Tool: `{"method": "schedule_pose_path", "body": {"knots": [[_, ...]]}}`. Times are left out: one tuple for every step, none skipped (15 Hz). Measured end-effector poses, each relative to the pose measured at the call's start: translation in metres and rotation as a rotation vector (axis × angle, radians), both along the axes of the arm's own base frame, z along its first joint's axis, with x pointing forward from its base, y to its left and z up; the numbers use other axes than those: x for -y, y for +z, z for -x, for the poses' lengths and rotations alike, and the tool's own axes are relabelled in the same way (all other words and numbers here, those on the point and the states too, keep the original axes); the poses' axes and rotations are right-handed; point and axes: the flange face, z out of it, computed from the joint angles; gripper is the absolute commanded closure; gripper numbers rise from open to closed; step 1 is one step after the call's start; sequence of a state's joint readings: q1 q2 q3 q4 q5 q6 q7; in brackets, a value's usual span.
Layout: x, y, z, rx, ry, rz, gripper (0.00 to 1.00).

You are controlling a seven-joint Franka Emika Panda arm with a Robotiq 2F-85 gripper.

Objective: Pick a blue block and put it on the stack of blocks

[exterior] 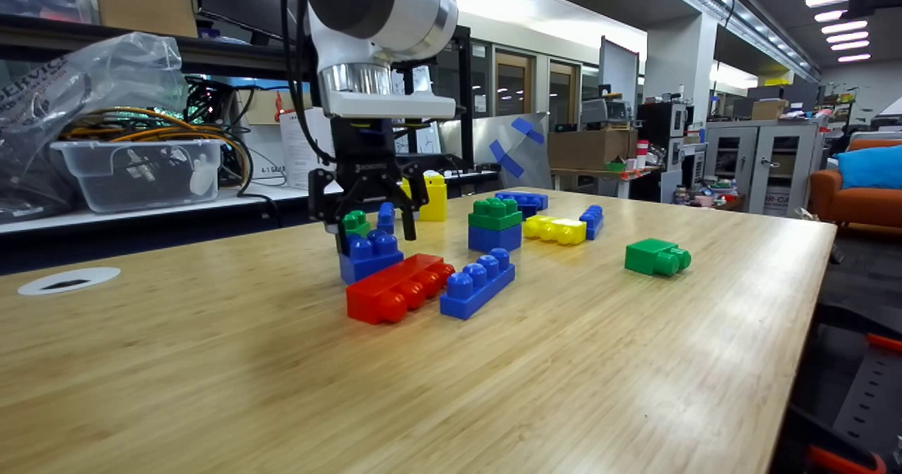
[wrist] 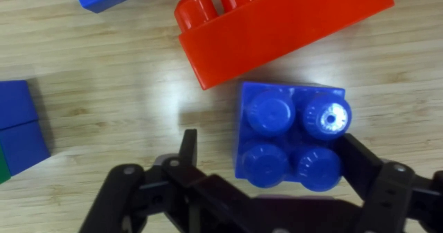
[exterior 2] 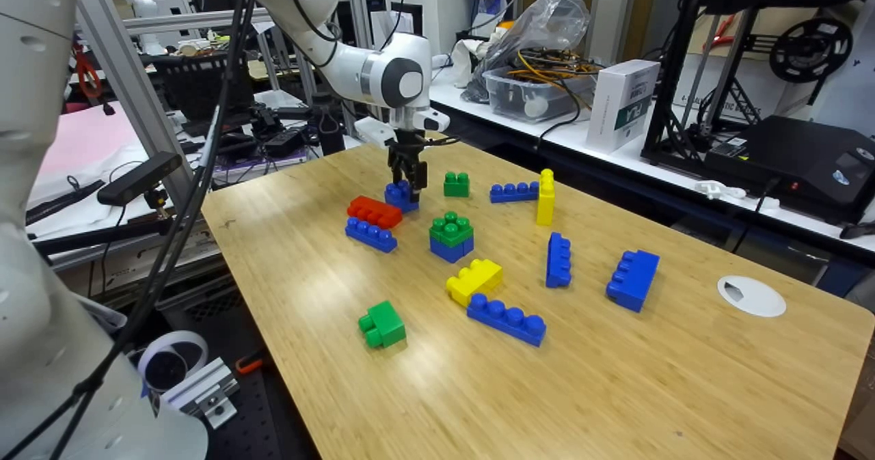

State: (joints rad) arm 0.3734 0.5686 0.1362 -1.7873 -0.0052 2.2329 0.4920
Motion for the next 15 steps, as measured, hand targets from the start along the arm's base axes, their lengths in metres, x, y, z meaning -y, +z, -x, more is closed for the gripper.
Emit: {"method": "schedule_pose_path", "body": {"knots": [[-0.001, 0.000, 0.000, 0.000, -0.004, 0.001, 0.00], [-0.001, 0.000, 0.001, 0.000, -0.006, 0.001, 0.00], [-0.002, 0.000, 0.001, 0.001, -0.007, 0.002, 0.00], [-0.003, 0.000, 0.002, 0.001, -0.007, 0.003, 0.21], [-0.005, 0.000, 0.003, 0.000, -0.005, 0.004, 0.28], [-0.006, -0.002, 0.004, -0.002, -0.002, 0.005, 0.34], [-0.008, -0.005, 0.005, -0.006, 0.002, 0.007, 0.42], [-0.010, -0.009, 0.007, -0.010, 0.006, 0.010, 0.48], [-0.011, -0.012, 0.008, -0.015, 0.009, 0.012, 0.56], [-0.011, -0.013, 0.008, -0.016, 0.010, 0.013, 0.56], [-0.012, -0.013, 0.008, -0.015, 0.011, 0.013, 0.56], [-0.012, -0.013, 0.008, -0.015, 0.012, 0.014, 0.56], [-0.012, -0.013, 0.008, -0.014, 0.013, 0.014, 0.56], [-0.012, -0.013, 0.009, -0.014, 0.014, 0.015, 0.56], [-0.012, -0.013, 0.008, -0.014, 0.015, 0.015, 0.56]]}}
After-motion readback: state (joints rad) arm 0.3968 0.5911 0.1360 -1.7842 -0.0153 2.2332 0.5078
